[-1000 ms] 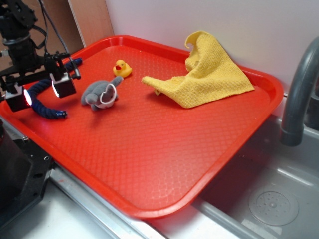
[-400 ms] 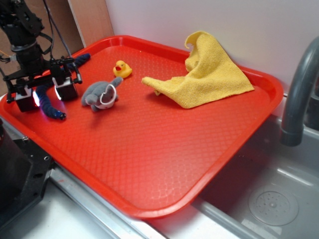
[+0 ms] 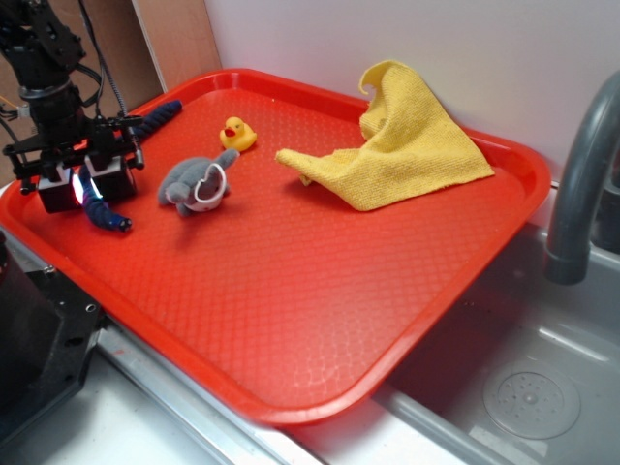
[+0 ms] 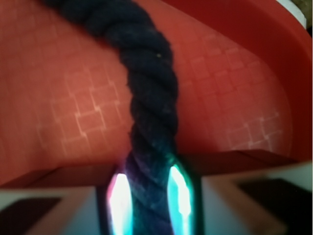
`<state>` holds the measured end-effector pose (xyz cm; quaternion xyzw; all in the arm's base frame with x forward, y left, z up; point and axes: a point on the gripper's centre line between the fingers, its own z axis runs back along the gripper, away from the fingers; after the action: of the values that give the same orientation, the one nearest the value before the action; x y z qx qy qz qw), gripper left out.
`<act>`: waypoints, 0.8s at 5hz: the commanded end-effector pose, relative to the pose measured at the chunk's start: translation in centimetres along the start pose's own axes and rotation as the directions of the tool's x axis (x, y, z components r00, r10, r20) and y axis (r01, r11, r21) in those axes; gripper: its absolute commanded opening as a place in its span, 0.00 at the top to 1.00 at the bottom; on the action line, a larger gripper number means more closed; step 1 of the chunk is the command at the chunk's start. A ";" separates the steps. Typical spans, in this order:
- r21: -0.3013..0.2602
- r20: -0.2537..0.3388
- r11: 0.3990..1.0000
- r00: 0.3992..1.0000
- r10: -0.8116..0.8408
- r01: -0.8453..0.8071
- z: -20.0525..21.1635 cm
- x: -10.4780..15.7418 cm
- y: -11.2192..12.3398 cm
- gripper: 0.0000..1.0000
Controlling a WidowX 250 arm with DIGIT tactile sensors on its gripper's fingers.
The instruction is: Grab the blue rope.
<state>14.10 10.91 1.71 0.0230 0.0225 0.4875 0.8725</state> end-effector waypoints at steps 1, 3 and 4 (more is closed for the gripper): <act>-0.099 0.056 0.892 0.898 -0.437 0.440 9.6 -3.8 -4.8 1.00; -0.030 0.141 0.574 0.572 -0.808 0.818 19.5 -11.5 -10.5 1.00; -0.019 0.169 0.461 0.457 -0.873 0.887 23.9 -12.5 -10.5 1.00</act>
<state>20.18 -6.57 24.03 -0.0010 -0.0342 -0.0288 0.9990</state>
